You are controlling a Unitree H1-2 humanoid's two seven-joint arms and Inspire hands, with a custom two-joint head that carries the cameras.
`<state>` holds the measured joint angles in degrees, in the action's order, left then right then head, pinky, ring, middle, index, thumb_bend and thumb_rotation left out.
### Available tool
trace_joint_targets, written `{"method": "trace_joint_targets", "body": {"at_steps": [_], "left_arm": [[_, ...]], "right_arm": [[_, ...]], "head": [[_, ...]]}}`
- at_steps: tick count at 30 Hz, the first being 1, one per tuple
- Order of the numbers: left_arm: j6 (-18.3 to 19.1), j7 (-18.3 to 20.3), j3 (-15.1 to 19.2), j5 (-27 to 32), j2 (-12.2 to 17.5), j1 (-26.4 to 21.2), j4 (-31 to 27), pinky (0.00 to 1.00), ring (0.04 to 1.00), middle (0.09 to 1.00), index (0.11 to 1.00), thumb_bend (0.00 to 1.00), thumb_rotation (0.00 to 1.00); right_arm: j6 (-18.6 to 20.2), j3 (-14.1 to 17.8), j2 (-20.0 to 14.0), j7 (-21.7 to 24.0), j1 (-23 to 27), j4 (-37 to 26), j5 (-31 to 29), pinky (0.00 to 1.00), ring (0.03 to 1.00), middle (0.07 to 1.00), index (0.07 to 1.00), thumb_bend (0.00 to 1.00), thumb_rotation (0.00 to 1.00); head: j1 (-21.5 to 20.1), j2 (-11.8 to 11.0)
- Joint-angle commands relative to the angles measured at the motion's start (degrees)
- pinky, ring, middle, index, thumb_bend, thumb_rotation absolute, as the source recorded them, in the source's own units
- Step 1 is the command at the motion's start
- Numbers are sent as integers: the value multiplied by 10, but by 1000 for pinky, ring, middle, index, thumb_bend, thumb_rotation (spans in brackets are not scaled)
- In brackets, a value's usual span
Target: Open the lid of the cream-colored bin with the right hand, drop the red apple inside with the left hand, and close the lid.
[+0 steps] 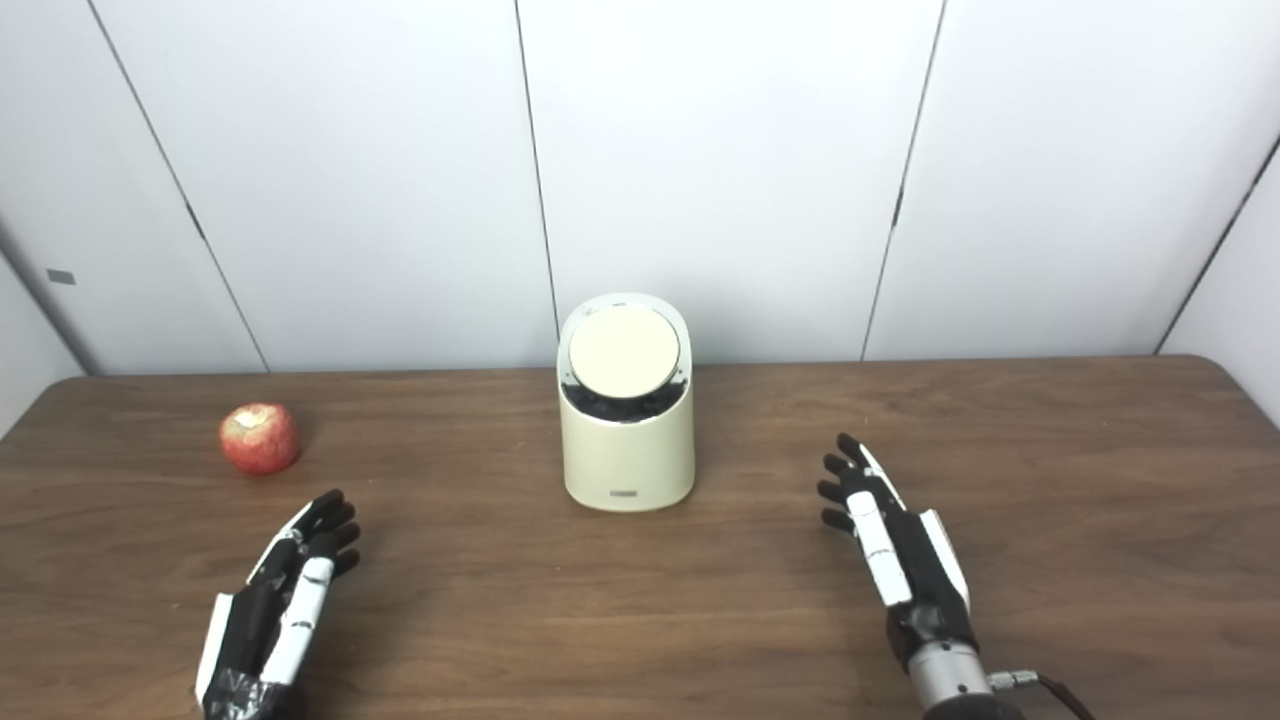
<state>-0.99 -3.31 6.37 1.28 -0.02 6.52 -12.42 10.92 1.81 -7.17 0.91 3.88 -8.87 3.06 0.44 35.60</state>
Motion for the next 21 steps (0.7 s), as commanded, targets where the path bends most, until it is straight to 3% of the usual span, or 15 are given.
{"method": "trace_joint_targets", "body": {"at_steps": [1,17,21], "left_arm": [[-8,0,-1,3,2,-14,-20,844,855,860,867,435,627],[-8,0,-2,1,5,-13,-22,834,849,854,860,427,627],[-7,1,-2,2,5,-9,-24,840,851,857,859,417,610]], "right_arm": [[-12,3,-3,1,19,-22,-2,813,864,906,933,483,1000],[-7,4,-1,2,18,-27,-7,816,870,911,936,472,1000],[-11,4,0,1,16,-29,-9,829,879,915,945,481,994]], "head": [[1,1],[0,-3],[-5,-23]]}}
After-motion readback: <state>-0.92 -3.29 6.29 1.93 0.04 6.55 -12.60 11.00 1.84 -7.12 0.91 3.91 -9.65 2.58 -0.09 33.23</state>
